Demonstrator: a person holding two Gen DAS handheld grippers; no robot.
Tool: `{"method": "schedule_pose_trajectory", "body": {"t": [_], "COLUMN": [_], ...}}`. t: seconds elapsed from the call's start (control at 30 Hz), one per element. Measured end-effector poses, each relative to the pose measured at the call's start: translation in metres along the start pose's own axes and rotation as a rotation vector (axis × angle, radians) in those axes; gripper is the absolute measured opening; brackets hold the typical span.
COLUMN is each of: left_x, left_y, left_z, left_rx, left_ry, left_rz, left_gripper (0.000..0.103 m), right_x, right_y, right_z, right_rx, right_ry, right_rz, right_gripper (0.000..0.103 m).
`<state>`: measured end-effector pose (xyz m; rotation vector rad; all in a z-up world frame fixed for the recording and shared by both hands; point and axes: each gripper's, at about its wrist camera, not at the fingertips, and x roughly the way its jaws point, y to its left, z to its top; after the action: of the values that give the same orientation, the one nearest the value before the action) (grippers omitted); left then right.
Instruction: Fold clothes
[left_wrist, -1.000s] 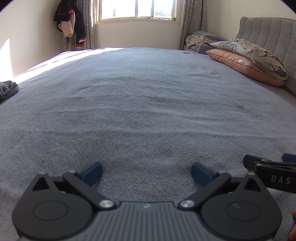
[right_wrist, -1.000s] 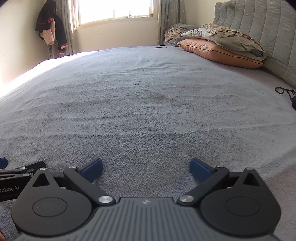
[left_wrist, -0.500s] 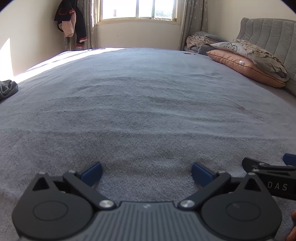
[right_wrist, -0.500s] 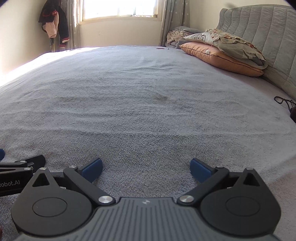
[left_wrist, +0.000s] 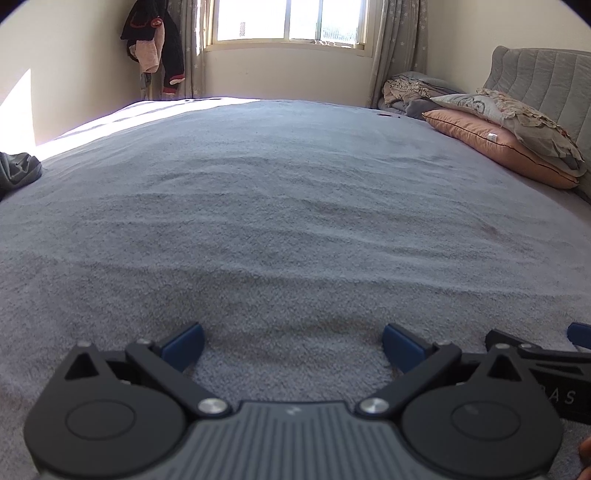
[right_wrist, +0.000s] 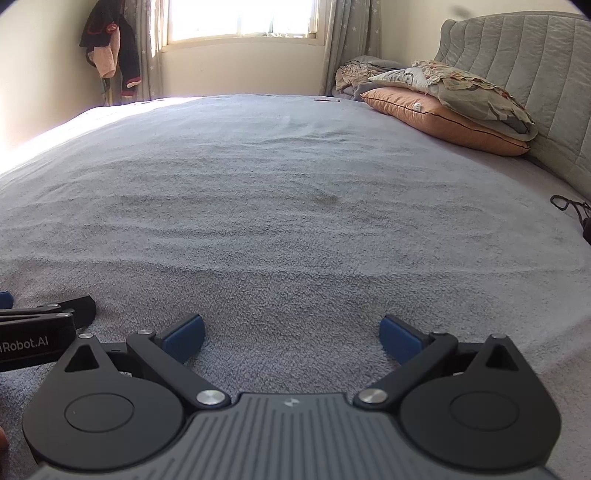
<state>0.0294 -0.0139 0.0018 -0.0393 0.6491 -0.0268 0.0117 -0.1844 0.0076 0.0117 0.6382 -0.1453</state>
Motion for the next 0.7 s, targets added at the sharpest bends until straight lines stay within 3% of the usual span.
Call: {"method": "schedule_pose_trajectory", "body": {"t": [0.7], "left_x": [-0.001], "left_y": [-0.0015], "left_z": [-0.0023], "left_rx": [0.006], "left_ry": [-0.005], "left_rz": [0.01], "left_gripper": [0.103], "right_x": [-0.0015], "right_y": [-0.003], "right_z": [-0.0042], "right_rx": [0.018], "right_ry": [-0.012], "right_rz": [0.011], "right_gripper": [0.103]}}
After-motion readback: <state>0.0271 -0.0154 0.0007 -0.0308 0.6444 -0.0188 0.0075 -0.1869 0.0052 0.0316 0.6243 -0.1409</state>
